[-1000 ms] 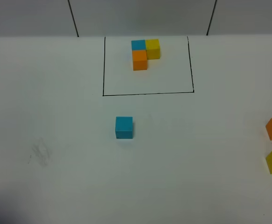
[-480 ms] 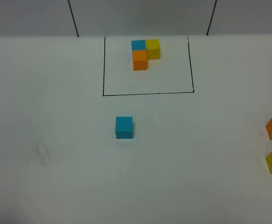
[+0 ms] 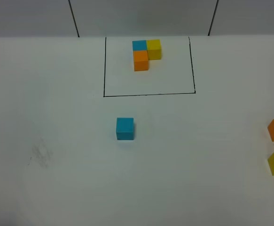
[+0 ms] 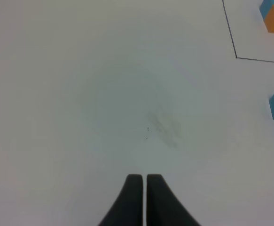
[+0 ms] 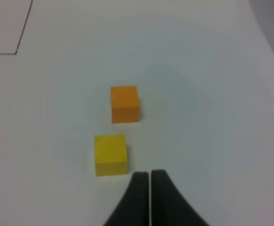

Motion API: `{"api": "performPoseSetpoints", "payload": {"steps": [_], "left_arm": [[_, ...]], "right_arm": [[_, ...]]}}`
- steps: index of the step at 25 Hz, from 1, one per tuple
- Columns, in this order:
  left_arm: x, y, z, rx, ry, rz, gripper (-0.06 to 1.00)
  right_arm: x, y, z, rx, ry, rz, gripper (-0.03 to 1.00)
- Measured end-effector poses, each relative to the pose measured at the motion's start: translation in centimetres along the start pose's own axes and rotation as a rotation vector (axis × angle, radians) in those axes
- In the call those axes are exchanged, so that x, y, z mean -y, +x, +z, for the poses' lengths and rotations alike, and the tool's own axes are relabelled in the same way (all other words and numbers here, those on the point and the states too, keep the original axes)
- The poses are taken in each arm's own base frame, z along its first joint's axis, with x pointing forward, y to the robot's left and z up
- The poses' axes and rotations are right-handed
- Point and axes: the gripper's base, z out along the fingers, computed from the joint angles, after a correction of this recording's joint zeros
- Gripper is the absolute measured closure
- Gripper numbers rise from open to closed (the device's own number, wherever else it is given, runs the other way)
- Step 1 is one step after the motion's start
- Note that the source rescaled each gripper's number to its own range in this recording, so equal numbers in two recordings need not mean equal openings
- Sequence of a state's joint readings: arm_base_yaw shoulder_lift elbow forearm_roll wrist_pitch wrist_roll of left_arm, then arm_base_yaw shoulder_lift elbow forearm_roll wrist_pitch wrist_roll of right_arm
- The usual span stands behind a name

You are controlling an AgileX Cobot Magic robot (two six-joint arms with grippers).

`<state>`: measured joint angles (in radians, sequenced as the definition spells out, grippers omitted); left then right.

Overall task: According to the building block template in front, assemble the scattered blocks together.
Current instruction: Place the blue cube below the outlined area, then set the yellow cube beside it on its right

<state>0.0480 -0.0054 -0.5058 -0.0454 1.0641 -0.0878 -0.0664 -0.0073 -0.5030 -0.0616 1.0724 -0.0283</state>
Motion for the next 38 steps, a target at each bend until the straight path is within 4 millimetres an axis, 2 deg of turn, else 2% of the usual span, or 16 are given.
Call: {"api": "performPoseSetpoints", "payload": {"steps": [38], "left_arm": [[0.00, 0.00, 0.00, 0.000, 0.000, -0.001, 0.94]], "right_arm": [[0.00, 0.00, 0.00, 0.000, 0.000, 0.000, 0.96]]}}
